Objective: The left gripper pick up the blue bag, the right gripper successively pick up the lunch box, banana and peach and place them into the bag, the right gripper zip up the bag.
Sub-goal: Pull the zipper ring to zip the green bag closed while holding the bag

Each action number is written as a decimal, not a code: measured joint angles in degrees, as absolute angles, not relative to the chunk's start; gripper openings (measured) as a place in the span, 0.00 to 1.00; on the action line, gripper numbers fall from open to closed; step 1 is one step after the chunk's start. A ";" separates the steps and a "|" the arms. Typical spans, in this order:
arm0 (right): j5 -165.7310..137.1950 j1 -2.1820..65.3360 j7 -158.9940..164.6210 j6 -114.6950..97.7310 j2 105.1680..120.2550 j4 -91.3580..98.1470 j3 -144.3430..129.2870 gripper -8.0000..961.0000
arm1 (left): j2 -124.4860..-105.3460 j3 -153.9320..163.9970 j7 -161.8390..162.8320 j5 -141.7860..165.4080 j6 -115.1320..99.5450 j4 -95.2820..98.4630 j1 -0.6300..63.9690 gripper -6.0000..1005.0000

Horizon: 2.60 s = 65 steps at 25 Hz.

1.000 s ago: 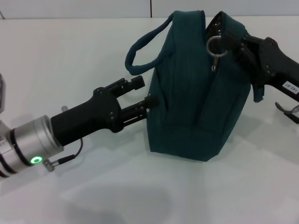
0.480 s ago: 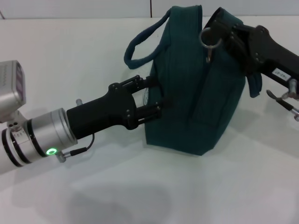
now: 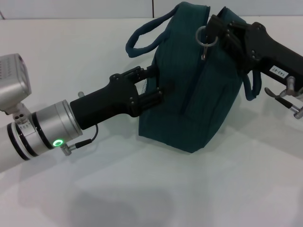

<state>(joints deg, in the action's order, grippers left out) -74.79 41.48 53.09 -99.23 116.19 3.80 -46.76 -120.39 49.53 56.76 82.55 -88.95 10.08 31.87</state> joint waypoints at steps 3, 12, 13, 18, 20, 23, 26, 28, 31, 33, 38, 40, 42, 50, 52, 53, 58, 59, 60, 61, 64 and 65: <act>-74.78 41.35 53.08 -99.17 116.19 3.79 -46.76 0.02 | -120.37 49.55 55.20 82.56 -88.90 10.00 32.02 0.64; -74.79 41.20 53.08 -99.02 116.19 3.85 -46.41 0.02 | -120.27 49.66 54.96 82.61 -88.85 10.09 32.25 0.33; -74.79 41.19 53.12 -99.00 116.19 3.85 -46.32 0.02 | -120.22 49.83 54.97 82.69 -88.84 10.11 32.36 0.28; -73.84 41.08 53.53 -98.77 116.19 3.21 -46.19 0.02 | -120.09 51.53 55.37 82.92 -88.86 10.27 32.75 0.14; -73.07 40.94 53.54 -98.72 116.19 3.11 -46.17 0.01 | -120.04 52.13 55.43 82.96 -88.90 10.40 32.77 0.11; -71.67 40.39 53.59 -98.69 116.19 3.09 -46.11 0.01 | -119.95 53.19 55.59 83.08 -89.17 10.54 32.74 0.09; -69.06 39.65 54.71 -97.95 116.18 3.09 -46.04 0.01 | -119.91 54.05 55.98 83.52 -89.35 10.60 32.52 0.08; -67.87 39.25 56.09 -96.72 116.18 3.23 -46.03 0.01 | -119.83 55.13 56.37 83.75 -89.77 10.63 32.37 0.08; -66.64 38.94 57.71 -94.34 116.18 3.56 -46.04 0.01 | -119.41 57.98 56.99 83.84 -92.27 10.67 31.87 0.07; -65.84 38.84 58.28 -93.07 116.19 3.60 -46.05 0.01 | -119.30 58.67 57.12 83.84 -93.23 10.69 31.50 0.07; -65.09 38.73 59.19 -91.44 116.12 3.69 -46.07 0.03 | -119.03 59.18 57.45 83.85 -95.42 11.00 29.69 0.06; -65.10 38.86 59.61 -91.39 116.10 3.69 -46.26 0.03 | -119.02 59.19 57.68 83.85 -95.46 11.62 29.00 0.06; -65.30 39.14 60.60 -91.42 116.01 3.74 -46.60 0.04 | -119.09 59.16 57.80 83.85 -95.46 12.31 28.46 0.06; -68.67 35.75 75.66 -90.35 114.17 21.27 -57.53 0.06 | -119.24 58.89 57.99 83.85 -95.44 13.01 27.95 0.06; -71.87 35.46 84.04 -89.41 112.10 28.44 -61.59 0.07 | -119.25 58.85 58.03 83.80 -95.46 13.01 27.95 0.06; -74.26 35.80 88.36 -89.12 110.98 31.45 -62.66 0.11 | -119.26 58.84 58.07 83.76 -95.46 13.01 27.98 0.06; -88.34 42.40 109.93 -92.23 105.02 41.44 -63.52 0.34 | -119.27 59.07 58.55 83.70 -95.49 13.14 28.23 0.06; -89.82 44.20 112.33 -93.48 103.92 41.58 -63.44 0.39 | -119.27 59.09 58.58 83.69 -95.49 13.16 28.25 0.06; -91.36 46.35 114.99 -95.04 102.69 41.60 -63.39 0.43 | -119.26 59.11 58.60 83.68 -95.50 13.19 28.30 0.06; -92.56 48.26 117.07 -96.37 101.66 41.51 -63.35 0.47 | -119.26 59.12 58.63 83.68 -95.50 13.20 28.33 0.06; -95.78 53.10 123.09 -98.22 99.50 41.44 -63.33 0.59 | -119.27 59.13 58.75 83.66 -95.52 13.32 28.41 0.06; -97.17 54.73 125.47 -98.65 98.96 41.38 -63.33 0.63 | -119.26 59.16 58.96 83.66 -95.52 13.52 28.44 0.06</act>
<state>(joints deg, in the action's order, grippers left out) -97.17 54.73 125.47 -98.65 98.96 41.38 -63.33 -119.26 59.16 58.96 83.66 -95.52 13.52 28.44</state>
